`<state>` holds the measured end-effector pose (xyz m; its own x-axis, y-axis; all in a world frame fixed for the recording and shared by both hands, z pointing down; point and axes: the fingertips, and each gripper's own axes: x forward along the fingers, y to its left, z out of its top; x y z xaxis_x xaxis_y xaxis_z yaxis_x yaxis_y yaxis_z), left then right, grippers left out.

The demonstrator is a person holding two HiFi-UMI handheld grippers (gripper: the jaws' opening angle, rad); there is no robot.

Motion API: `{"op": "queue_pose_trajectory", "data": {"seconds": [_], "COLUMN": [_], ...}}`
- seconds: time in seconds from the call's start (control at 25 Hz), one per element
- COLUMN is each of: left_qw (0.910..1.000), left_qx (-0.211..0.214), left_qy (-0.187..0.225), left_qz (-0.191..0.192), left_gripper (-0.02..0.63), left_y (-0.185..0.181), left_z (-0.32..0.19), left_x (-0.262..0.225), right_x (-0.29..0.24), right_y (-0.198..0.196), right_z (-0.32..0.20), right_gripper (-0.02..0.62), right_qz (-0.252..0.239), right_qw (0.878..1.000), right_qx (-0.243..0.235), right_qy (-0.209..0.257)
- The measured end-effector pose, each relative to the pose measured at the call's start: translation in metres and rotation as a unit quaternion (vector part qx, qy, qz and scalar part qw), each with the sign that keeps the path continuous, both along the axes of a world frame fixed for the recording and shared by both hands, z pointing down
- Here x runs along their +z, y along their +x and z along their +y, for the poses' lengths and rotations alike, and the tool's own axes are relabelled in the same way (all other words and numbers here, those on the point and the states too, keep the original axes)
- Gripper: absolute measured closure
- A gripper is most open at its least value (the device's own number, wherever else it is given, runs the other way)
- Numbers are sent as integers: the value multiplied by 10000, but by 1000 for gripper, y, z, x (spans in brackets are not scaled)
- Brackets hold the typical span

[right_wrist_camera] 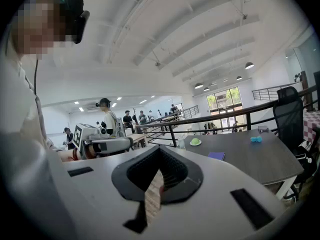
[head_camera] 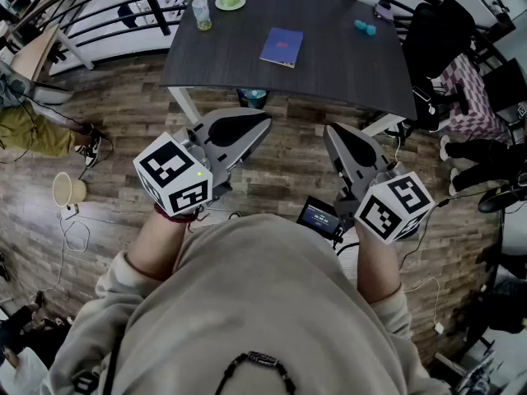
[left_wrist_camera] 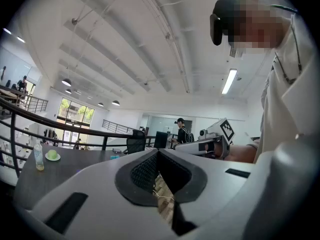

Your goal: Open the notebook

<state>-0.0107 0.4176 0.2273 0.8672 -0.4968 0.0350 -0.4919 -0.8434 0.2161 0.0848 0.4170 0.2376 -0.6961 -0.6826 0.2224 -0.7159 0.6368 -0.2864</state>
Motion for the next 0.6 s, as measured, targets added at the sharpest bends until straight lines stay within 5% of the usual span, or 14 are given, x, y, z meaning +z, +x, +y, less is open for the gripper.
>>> {"op": "queue_pose_trajectory", "data": {"seconds": [0.6], "left_qw": [9987], "left_qx": [-9], "left_qy": [-438], "left_qz": [-255], "left_gripper": [604], "left_y": [38], "left_z": [9], "left_x": [29], "right_x": [27], "right_y": [36], "right_z": [8], "right_gripper": [581], "right_qz": [-337], "right_qw": [9981], "right_qx": [-147], "right_qy": [-498]}}
